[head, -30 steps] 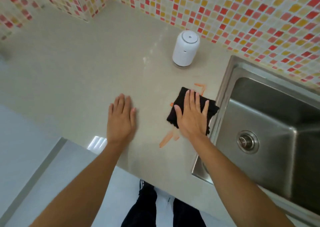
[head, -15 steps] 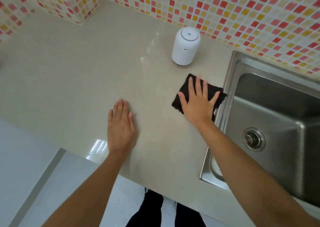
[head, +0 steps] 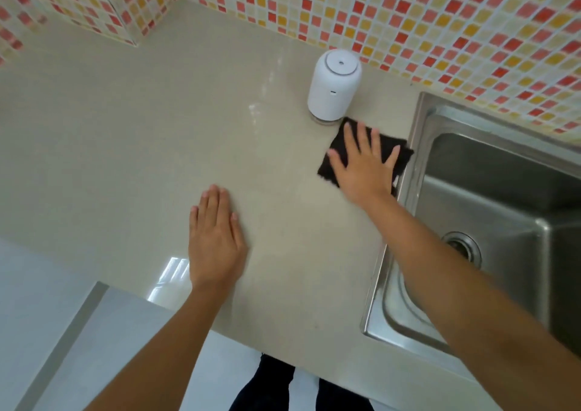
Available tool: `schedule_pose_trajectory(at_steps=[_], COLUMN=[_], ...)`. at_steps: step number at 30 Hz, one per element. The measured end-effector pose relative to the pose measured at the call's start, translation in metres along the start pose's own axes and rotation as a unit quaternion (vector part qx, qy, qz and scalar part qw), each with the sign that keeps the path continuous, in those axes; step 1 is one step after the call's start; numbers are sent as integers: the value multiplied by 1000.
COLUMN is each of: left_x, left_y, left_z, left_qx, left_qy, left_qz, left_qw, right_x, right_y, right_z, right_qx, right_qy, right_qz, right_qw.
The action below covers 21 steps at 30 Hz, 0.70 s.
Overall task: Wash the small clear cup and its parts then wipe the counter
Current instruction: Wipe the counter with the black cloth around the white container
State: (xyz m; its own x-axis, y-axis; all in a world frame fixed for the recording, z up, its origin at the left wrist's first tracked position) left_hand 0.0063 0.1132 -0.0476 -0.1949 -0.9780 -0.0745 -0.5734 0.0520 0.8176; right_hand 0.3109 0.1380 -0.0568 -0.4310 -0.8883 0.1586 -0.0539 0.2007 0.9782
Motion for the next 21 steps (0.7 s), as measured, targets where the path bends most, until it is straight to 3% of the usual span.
schedule_pose_trajectory(at_steps=[2, 5, 8, 10, 15, 18, 21], left_x=[-1, -2, -1, -1, -1, 0, -7], left_y=[-1, -1, -2, -3, 0, 2, 12], left_z=[0, -1, -1, -1, 2, 0, 3], left_qx=[-9, -24, -25, -21, -6, 3, 15], left_qy=[-1, -4, -4, -11, -6, -5, -45], left_qz=[2, 6, 4, -3, -12, -11, 28], left_qw=[1000, 1000, 1000, 1000, 1000, 1000, 998], right_x=[-11, 48, 117, 86, -47, -31, 43], right_y=[1, 1, -6, -5, 2, -3, -4], right_z=[-15, -4, 28, 22, -39, -30, -4], right_qx=[-13, 0, 26, 35, -1, -8, 7], right_qy=[-26, -46, 62, 100, -49, -58, -5], right_qz=[-5, -41, -49, -41, 6, 8, -22], right_qw=[1000, 998, 997, 994, 999, 998, 1000])
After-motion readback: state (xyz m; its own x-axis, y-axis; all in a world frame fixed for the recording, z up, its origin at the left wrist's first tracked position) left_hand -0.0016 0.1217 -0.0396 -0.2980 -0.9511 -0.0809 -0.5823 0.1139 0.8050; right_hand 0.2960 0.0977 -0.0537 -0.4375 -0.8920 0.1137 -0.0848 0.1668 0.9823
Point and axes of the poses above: each hand's wrist, its own x-axis away from the middle knuckle, its own y-axis out of the back of the hand, z = x × y, the point moved 9 cm from there along -x, towards the middle knuckle, and after that the axes turned 14 degrees about x, right-handed, at the moved point
